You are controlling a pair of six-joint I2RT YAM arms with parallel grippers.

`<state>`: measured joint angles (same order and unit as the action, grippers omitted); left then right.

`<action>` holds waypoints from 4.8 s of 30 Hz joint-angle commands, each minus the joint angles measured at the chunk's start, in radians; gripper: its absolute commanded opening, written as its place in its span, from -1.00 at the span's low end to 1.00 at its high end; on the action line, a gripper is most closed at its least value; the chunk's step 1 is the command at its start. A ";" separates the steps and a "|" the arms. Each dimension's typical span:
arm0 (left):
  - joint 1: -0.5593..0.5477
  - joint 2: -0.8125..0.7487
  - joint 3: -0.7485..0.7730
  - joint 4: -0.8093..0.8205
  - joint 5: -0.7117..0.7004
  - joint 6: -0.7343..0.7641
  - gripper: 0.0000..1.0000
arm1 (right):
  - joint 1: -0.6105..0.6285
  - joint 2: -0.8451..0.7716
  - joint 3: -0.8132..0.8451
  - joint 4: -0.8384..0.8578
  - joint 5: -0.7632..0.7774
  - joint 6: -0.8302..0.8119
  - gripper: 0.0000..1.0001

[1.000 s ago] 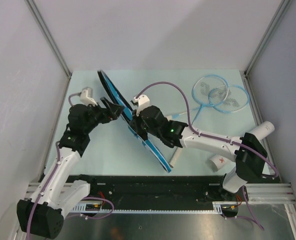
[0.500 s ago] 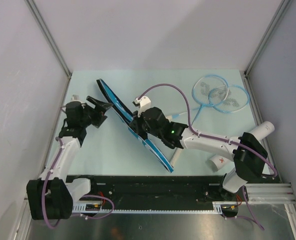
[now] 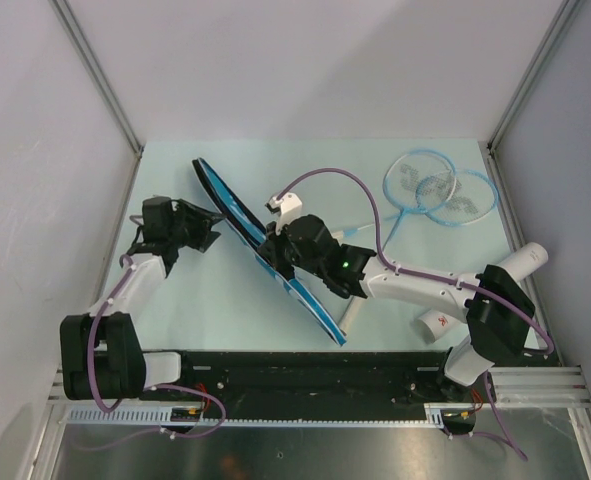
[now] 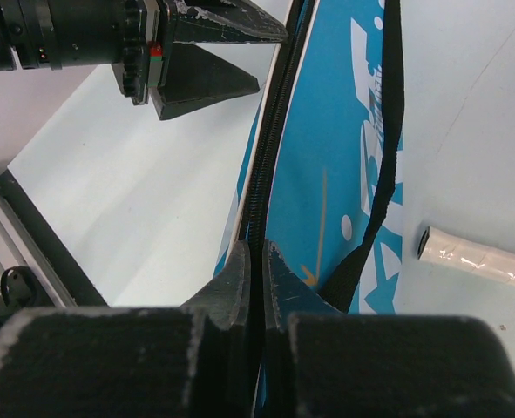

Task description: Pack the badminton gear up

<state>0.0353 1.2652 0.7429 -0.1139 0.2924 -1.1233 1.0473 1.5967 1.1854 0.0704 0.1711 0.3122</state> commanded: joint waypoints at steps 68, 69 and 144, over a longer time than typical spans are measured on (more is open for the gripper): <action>-0.173 -0.213 -0.154 0.077 0.045 -0.145 0.22 | -0.018 -0.021 -0.007 0.052 -0.018 0.008 -1.00; -0.176 -0.227 -0.157 0.076 0.045 -0.145 0.22 | -0.020 -0.023 -0.007 0.048 -0.019 0.010 -1.00; -0.463 -0.060 0.597 -0.495 -0.535 0.904 -0.99 | -0.032 0.442 0.624 -0.207 -0.033 -0.033 0.13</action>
<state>-0.3256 1.1576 1.1797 -0.5644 -0.2455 -0.4431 1.0618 1.9343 1.6543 -0.0463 0.1585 0.2008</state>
